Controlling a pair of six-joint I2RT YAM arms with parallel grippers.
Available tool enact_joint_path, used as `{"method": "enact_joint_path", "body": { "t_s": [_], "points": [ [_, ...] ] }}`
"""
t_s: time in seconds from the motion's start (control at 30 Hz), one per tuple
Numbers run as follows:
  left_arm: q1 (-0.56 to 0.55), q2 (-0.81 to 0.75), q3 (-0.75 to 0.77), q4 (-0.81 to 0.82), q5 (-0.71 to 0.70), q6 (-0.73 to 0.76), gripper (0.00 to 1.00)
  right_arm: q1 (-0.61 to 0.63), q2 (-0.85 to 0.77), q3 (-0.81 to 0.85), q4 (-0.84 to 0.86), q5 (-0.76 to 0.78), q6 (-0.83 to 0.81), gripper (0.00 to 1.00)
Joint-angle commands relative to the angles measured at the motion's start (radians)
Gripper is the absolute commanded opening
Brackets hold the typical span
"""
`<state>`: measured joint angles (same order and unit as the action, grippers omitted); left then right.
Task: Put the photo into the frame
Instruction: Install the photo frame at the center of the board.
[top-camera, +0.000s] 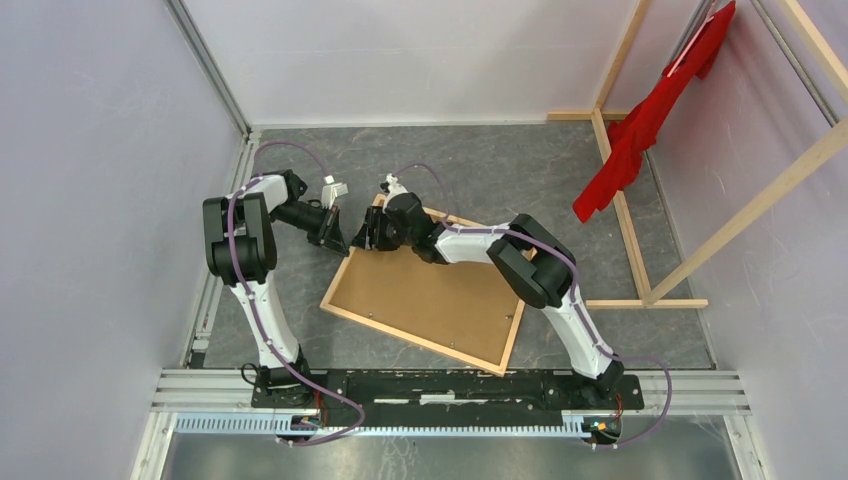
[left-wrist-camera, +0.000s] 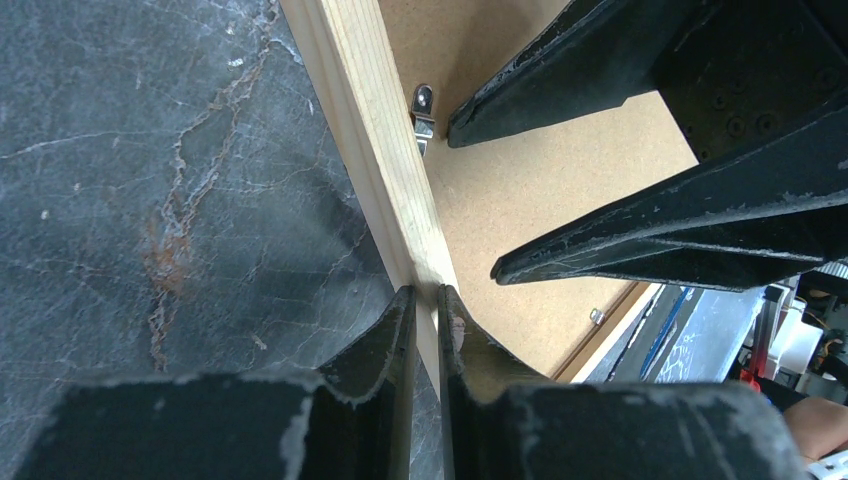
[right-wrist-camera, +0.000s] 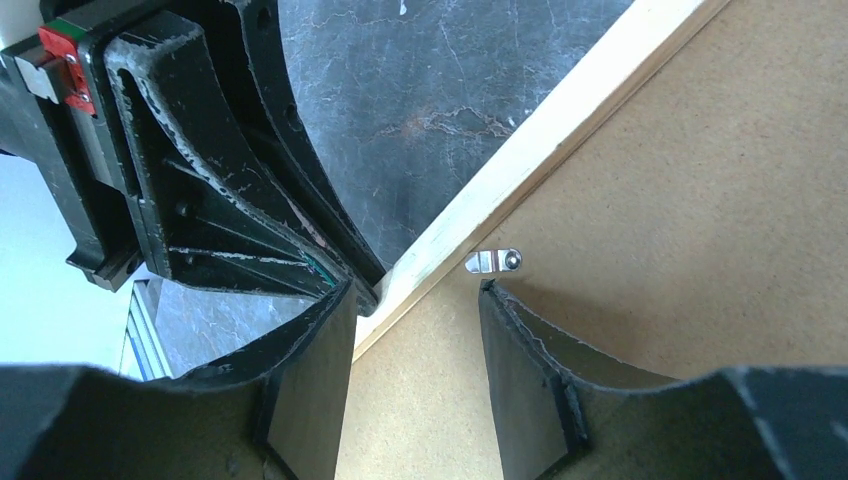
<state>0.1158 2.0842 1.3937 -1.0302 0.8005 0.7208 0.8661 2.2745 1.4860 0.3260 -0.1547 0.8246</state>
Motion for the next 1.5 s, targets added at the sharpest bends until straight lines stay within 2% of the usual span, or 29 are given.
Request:
{"method": "enact_joint_path", "body": {
  "t_s": [0.0,0.53,0.87,0.93,1.03,1.13,1.23,1.4,1.47],
  "points": [
    [-0.014,0.017,-0.035,0.023,-0.097,0.050,0.18,0.001,0.032,0.055,-0.018,0.017,-0.014,0.54],
    [-0.014,0.017,-0.039,0.022,-0.099,0.053,0.18,-0.004,0.075,0.091,-0.027,0.032,-0.018,0.54],
    [-0.014,0.015,-0.037,0.014,-0.094,0.057,0.18,-0.008,0.085,0.113,-0.030,0.056,-0.078,0.53],
    [-0.013,0.012,-0.033,0.006,-0.096,0.058,0.18,-0.007,0.065,0.117,-0.027,0.041,-0.114,0.54],
    [-0.004,0.011,-0.003,-0.022,-0.097,0.064,0.20,-0.003,-0.050,0.048,-0.009,0.020,-0.217,0.55],
    [0.023,0.017,0.050,-0.059,-0.097,0.065,0.27,0.000,-0.221,-0.098,-0.006,-0.038,-0.330,0.57],
    [0.052,-0.002,0.095,-0.087,-0.098,0.062,0.48,0.027,-0.403,-0.259,-0.082,-0.063,-0.473,0.61],
    [0.062,-0.094,0.098,-0.092,-0.124,0.048,0.68,0.119,-0.631,-0.514,-0.255,0.001,-0.631,0.67],
    [0.061,-0.135,0.092,-0.104,-0.128,0.049,0.70,0.170,-0.704,-0.597,-0.277,0.018,-0.652,0.67]
  ]
}}
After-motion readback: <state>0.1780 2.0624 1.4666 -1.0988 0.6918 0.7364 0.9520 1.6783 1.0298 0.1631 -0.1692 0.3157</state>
